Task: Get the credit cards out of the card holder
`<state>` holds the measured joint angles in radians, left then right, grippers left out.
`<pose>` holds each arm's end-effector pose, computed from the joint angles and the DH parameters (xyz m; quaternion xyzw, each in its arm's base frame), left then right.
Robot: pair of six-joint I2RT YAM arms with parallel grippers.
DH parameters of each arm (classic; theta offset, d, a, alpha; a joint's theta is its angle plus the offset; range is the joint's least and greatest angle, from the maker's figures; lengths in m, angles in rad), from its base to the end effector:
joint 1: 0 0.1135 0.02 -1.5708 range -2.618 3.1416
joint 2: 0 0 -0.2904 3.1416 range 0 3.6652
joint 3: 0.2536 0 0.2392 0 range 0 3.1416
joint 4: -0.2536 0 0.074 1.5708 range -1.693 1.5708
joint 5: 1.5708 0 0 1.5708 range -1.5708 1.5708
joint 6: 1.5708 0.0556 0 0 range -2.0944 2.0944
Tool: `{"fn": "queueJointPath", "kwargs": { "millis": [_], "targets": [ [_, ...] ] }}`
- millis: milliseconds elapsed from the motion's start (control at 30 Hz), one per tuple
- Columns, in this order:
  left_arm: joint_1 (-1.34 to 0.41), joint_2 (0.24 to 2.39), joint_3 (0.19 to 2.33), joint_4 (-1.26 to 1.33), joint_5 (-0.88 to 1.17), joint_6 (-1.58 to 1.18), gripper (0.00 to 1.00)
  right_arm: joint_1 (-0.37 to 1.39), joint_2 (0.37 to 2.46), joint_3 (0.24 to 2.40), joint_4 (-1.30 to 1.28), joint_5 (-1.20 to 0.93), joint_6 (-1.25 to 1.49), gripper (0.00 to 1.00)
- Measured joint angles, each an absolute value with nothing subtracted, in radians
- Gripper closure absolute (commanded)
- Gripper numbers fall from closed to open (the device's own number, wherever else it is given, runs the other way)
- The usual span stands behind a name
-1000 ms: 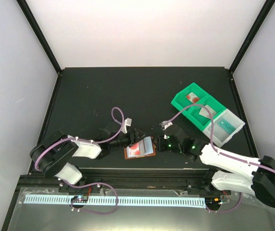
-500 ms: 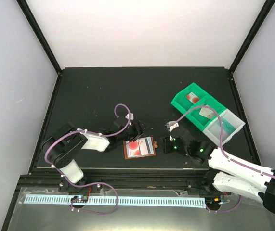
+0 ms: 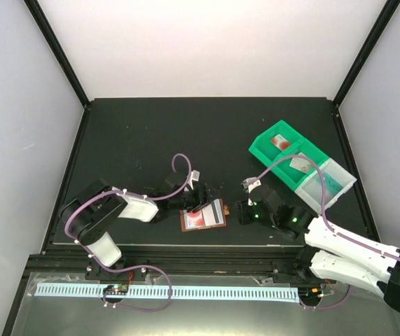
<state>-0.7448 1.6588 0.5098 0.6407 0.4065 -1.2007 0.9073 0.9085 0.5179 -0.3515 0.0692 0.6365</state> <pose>0.2088 -0.2224 0.1552 -0.0912 0.8457 -0.5081 0.1355 0.1101 0.1346 0.2223 -0.1097 0.9083 0.2579 0.3104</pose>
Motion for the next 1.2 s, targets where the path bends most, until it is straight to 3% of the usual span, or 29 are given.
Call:
{"fn": "queueJointPath", "kwargs": {
  "millis": [300, 533, 833, 1200],
  "targets": [
    [-0.767, 1.422, 0.495, 0.428, 0.439, -1.100, 0.22, 0.907, 1.032, 0.532, -0.325, 0.058, 0.624, 0.70],
    [-0.768, 1.246, 0.351, 0.344, 0.373, -1.092, 0.24, 0.907, 1.150, 0.560, -0.252, 0.010, 0.622, 0.66],
    [-0.768, 1.288, 0.283, 0.360, 0.337, -1.102, 0.30, 0.896, 1.268, 0.603, -0.181, 0.006, 0.598, 0.63],
    [-0.798, 1.398, 0.244, 0.564, 0.343, -1.162, 0.38, 0.889, 1.393, 0.646, -0.133, -0.002, 0.552, 0.65]
  ]
}}
